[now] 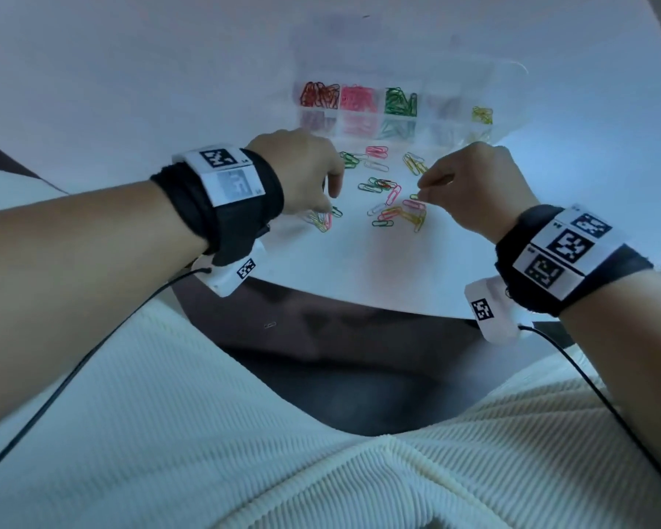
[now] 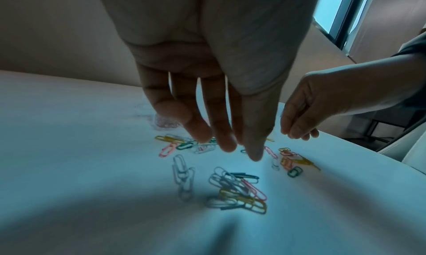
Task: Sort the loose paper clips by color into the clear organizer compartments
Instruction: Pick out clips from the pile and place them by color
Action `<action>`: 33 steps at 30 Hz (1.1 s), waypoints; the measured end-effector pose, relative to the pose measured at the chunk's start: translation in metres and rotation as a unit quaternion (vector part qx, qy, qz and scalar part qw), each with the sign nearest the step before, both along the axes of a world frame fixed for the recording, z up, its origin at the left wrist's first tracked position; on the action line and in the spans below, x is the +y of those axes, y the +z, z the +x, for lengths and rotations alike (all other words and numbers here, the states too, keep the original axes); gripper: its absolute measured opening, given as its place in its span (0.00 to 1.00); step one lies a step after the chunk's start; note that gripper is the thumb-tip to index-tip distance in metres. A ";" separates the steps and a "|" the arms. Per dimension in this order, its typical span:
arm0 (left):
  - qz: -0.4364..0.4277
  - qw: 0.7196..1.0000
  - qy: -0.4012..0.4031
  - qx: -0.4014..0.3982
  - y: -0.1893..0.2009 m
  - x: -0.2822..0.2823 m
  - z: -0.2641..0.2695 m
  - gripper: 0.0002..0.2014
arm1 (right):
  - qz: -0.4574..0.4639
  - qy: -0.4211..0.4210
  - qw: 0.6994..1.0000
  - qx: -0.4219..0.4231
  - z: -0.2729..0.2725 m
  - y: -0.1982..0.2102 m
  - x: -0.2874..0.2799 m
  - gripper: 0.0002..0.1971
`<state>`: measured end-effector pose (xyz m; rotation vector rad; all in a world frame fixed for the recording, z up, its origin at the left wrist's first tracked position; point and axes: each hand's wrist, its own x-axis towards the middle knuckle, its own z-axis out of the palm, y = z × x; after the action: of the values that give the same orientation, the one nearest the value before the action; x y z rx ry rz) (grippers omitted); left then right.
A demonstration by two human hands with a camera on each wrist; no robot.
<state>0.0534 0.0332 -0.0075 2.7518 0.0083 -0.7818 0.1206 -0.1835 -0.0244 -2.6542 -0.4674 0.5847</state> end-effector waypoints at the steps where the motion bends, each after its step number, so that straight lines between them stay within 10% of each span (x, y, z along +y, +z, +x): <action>1: -0.008 1.000 -0.004 0.005 -0.003 0.001 -0.001 0.08 | -0.002 0.003 1.000 -0.004 0.000 -0.001 -0.002 0.07; 18: -0.067 0.997 -0.019 0.029 -0.027 0.000 -0.003 0.08 | -0.078 0.042 0.996 -0.031 -0.010 -0.022 0.001 0.09; 23: -0.077 0.996 -0.012 0.037 -0.026 0.001 -0.002 0.07 | 0.053 -0.036 0.996 0.058 -0.005 -0.014 0.004 0.03; 33: -0.092 0.995 0.024 0.012 -0.034 0.011 0.002 0.09 | 0.277 -0.243 0.841 0.396 -0.006 -0.004 0.016 0.15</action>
<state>0.0549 0.0437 -0.0411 2.5580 0.0069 -0.7630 0.1141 -0.1674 -0.0286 -1.6634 0.2561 1.0865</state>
